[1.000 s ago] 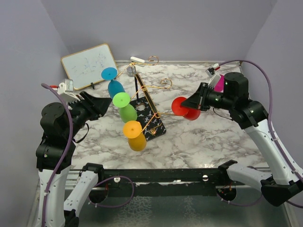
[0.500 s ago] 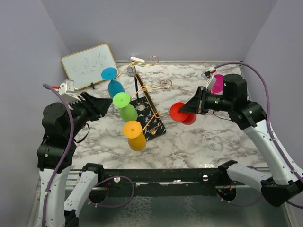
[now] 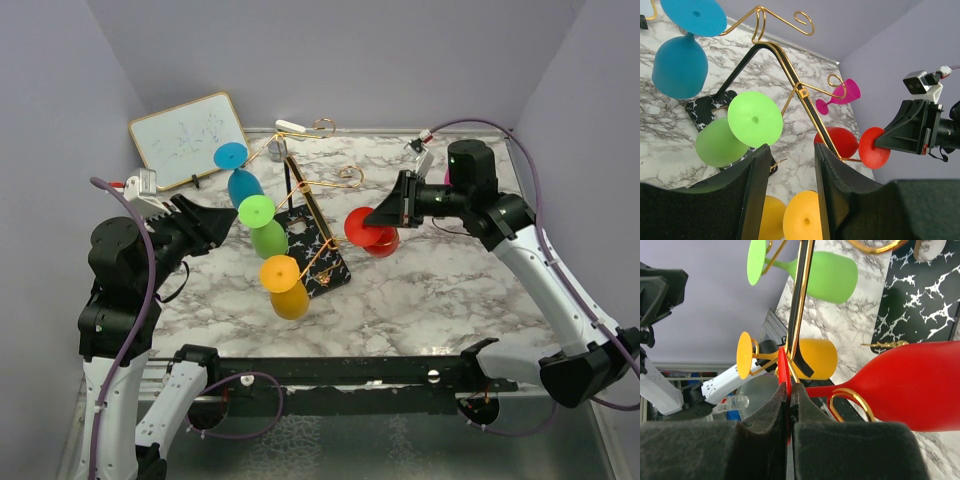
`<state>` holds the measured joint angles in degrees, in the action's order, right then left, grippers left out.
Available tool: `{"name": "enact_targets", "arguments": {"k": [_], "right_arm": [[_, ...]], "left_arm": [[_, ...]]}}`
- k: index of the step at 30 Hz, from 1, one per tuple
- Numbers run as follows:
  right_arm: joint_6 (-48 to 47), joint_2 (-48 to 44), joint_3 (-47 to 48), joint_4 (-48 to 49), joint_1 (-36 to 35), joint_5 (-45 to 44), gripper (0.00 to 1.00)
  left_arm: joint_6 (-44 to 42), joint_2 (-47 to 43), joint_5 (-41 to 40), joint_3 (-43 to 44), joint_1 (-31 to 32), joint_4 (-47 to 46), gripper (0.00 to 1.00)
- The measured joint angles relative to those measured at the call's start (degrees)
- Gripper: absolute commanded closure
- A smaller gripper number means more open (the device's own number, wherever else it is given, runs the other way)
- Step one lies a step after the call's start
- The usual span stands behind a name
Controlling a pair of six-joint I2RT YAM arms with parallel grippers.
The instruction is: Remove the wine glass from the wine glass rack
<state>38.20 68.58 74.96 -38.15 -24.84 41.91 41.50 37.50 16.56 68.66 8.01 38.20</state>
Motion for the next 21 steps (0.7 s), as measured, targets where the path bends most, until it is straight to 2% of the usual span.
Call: {"name": "enact_targets", "arguments": {"k": [8, 12, 15, 21], "right_arm": [[-0.02, 4.63, 5.55, 2.6, -0.02, -1.95, 0.99], [-0.98, 4.85, 8.7, 2.12, -0.02, -8.28, 0.99], [-2.82, 4.33, 10.08, 1.57, -0.04, -14.82, 0.99], [-13.27, -0.94, 10.38, 3.43, 0.0, -24.17, 0.99]], "left_arm": [[0.02, 0.02, 0.59, 0.28, 0.0, 0.0, 0.45], [0.22, 0.07, 1.05, 0.33, 0.0, 0.0, 0.44], [0.83, 0.24, 1.95, 0.33, 0.0, -0.26, 0.37], [7.08, 1.86, 8.15, -0.74, 0.0, -6.93, 0.36]]}}
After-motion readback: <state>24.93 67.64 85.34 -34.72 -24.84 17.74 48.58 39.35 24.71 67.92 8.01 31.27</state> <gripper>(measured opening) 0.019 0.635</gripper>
